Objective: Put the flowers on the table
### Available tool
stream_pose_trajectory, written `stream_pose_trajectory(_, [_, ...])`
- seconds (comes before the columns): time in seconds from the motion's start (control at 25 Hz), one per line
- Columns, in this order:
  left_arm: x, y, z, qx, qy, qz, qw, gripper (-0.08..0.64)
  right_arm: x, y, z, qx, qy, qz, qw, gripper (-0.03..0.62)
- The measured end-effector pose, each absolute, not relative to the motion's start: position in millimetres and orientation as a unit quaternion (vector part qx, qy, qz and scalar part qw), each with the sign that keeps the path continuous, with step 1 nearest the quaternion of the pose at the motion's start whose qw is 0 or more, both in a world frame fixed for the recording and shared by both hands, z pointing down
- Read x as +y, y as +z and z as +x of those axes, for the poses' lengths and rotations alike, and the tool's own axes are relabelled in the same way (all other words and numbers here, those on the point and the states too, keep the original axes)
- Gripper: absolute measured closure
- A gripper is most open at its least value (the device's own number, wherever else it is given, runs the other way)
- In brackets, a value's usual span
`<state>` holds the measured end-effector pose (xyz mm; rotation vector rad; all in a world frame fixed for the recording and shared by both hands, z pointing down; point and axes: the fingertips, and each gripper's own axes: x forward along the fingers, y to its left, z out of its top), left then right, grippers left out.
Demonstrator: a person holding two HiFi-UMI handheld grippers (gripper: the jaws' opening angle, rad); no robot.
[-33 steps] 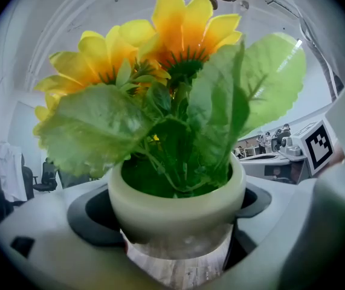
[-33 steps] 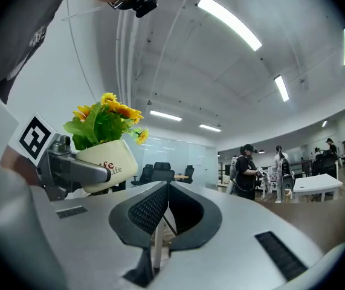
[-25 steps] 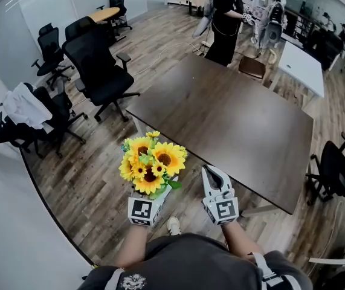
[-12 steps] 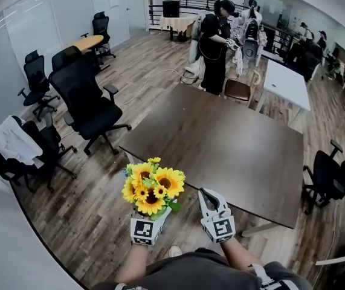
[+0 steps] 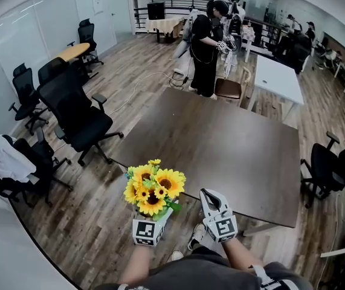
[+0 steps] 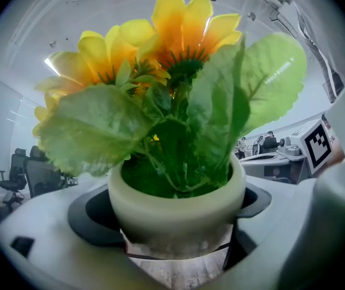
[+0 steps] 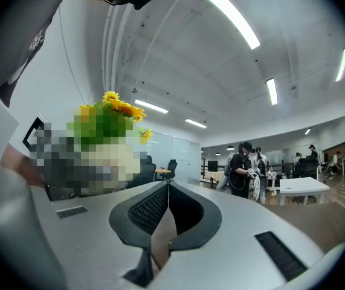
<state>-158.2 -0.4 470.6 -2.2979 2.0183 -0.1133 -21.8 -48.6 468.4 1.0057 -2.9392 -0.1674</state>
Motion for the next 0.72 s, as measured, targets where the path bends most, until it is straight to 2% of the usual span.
stream_pose_trajectory(0.72, [-160,470,-138,0.646,-0.054,-0.76,0.048,0.023,-204,487,-2,-0.939,-0.044,0.341,0.015,0.568])
